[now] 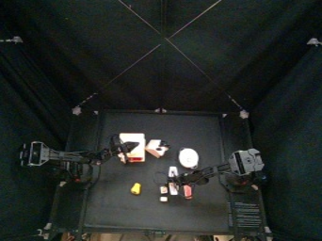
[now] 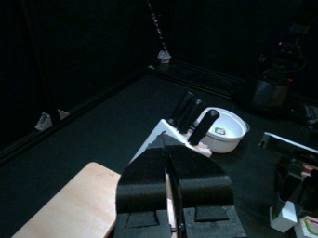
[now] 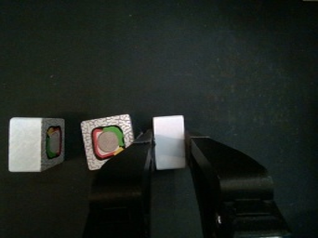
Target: Grab sushi piece from table
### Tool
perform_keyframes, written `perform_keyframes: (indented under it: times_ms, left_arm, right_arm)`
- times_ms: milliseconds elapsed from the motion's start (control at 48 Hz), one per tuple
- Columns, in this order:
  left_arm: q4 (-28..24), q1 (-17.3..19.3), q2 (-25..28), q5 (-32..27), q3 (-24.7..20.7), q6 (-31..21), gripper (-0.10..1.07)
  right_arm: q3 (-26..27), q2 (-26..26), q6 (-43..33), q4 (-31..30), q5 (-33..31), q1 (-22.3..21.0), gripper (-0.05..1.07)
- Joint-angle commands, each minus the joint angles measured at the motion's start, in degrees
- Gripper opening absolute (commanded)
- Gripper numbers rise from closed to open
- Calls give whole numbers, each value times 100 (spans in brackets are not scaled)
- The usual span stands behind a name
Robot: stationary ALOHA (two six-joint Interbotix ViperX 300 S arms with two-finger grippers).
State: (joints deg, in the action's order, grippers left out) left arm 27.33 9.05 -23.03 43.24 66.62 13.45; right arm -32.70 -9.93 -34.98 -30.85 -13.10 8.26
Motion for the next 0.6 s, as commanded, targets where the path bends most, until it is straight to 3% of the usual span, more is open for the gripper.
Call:
perform_keyframes:
  times_ms: [0, 583]
  left_arm:
    - [-18, 0, -18, 18, -53, 9, 22]
    - [-18, 0, -26, 18, -53, 9, 22]
  right_arm:
    - [114, 105, -9, -9, -18, -9, 45]
    - [114, 158, 0, -9, -26, -9, 41]
